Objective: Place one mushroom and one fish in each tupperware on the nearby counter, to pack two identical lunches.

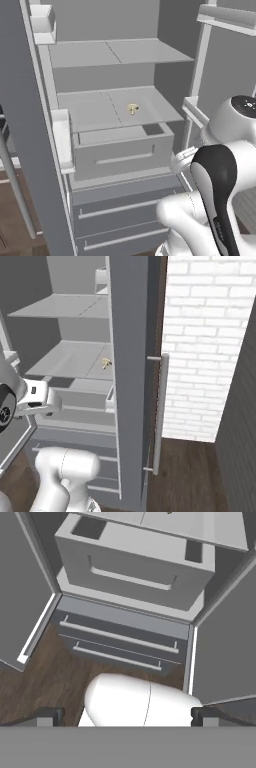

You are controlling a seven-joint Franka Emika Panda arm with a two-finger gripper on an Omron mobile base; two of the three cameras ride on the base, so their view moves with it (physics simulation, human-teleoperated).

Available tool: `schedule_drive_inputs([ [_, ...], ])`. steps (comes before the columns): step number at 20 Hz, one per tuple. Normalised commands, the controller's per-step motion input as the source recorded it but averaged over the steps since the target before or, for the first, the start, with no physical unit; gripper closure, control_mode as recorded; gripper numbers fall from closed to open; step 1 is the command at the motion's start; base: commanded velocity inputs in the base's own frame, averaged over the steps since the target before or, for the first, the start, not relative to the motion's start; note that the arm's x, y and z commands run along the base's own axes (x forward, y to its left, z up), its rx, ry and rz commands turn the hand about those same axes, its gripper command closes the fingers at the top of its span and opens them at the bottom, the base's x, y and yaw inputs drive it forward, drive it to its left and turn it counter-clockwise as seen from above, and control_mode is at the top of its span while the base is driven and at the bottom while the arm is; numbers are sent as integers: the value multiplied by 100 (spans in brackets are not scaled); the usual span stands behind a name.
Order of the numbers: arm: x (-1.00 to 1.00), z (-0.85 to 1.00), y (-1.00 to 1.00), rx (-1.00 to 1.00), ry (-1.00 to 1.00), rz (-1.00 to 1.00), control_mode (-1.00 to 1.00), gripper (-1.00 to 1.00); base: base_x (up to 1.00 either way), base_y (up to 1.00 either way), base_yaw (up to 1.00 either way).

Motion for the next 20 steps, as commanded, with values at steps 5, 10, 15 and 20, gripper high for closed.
schedule_drive_inputs([
  [5,0,0,0,0,0,0,100,-100,41,5,3],
  [10,77,0,0,4,0,0,-100,-100,0,0,0],
  [15,100,0,0,8,0,0,-100,-100,0,0,0],
  [20,100,0,1,4,0,2,-100,-100,0,0,0],
])
